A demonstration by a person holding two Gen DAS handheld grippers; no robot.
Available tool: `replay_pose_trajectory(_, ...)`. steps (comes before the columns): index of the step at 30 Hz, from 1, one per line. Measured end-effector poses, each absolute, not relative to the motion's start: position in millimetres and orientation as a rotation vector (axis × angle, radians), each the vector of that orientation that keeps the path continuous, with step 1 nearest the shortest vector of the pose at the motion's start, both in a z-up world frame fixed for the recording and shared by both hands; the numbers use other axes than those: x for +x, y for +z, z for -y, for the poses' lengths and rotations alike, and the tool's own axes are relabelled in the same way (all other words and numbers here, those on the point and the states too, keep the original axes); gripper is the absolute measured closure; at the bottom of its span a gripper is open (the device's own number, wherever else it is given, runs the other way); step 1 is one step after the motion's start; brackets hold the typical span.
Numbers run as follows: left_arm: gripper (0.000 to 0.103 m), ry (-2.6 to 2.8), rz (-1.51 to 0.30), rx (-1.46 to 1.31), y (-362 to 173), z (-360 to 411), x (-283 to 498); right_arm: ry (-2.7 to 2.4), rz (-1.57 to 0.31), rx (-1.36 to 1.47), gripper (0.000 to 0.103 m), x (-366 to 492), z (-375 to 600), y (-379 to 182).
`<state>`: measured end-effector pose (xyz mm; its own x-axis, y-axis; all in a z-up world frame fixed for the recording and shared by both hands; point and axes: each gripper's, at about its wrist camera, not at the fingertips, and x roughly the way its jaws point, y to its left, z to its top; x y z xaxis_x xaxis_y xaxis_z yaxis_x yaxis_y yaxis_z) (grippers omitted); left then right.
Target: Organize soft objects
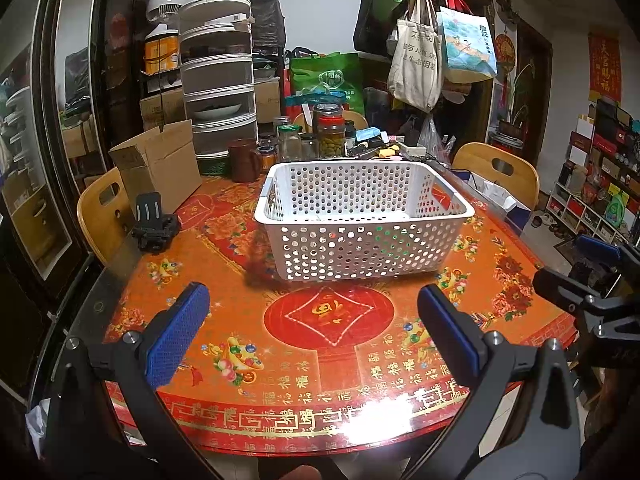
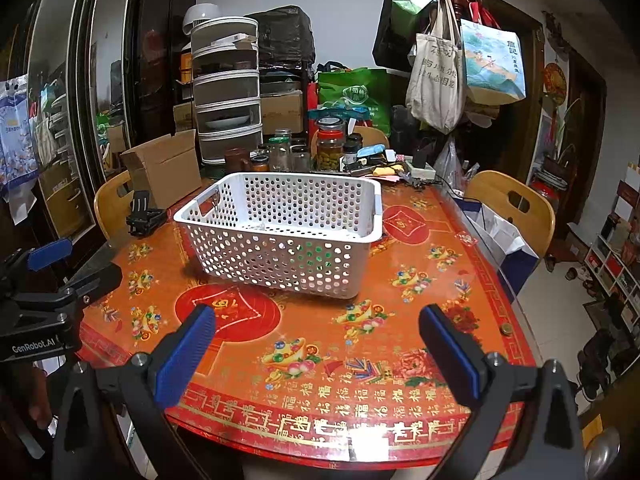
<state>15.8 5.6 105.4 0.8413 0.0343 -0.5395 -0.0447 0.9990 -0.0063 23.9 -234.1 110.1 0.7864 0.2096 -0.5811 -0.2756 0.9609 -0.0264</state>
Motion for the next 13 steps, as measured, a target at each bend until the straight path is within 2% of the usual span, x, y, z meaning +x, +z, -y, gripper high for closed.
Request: replay_pose_trajectory(13,0.0,0.025,-0.539,-0.005,106.2,-4.1,12.6,0.264,-0.612,-0.108,0.002,23.9,235.9,109.6)
